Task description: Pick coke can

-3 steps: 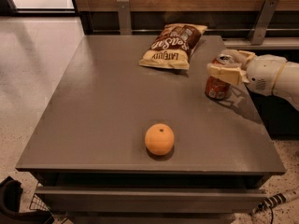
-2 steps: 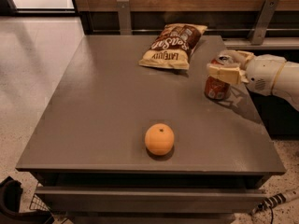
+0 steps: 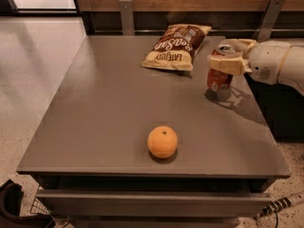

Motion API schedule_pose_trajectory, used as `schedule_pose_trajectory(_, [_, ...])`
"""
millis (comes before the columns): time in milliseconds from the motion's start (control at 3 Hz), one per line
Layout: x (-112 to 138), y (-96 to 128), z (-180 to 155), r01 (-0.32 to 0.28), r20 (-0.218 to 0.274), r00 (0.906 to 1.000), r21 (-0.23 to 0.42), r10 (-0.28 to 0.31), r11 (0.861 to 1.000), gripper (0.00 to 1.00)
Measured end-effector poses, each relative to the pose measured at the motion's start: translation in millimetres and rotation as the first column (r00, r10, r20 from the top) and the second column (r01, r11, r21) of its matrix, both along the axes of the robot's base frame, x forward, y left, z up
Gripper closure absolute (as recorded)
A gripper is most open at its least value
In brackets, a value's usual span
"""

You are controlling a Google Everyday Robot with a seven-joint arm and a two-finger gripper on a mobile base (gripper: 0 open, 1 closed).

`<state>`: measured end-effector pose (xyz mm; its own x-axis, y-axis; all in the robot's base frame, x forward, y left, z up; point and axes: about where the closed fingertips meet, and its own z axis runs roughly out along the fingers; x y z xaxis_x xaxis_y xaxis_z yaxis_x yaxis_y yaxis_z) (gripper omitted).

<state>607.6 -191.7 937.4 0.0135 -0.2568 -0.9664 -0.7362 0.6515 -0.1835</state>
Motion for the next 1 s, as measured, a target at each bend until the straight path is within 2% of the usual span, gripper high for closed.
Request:
schedule_pose_trajectory(333, [6.3, 11.7, 38.5, -0.048, 0.036, 0.9981, -0.060, 0.050, 0.997, 1.00])
schedule_pose_trajectory(1000, [8.6, 18.5, 90.6, -0.088, 0.092, 0.9911, -0.091, 0.096, 0.992, 1.00])
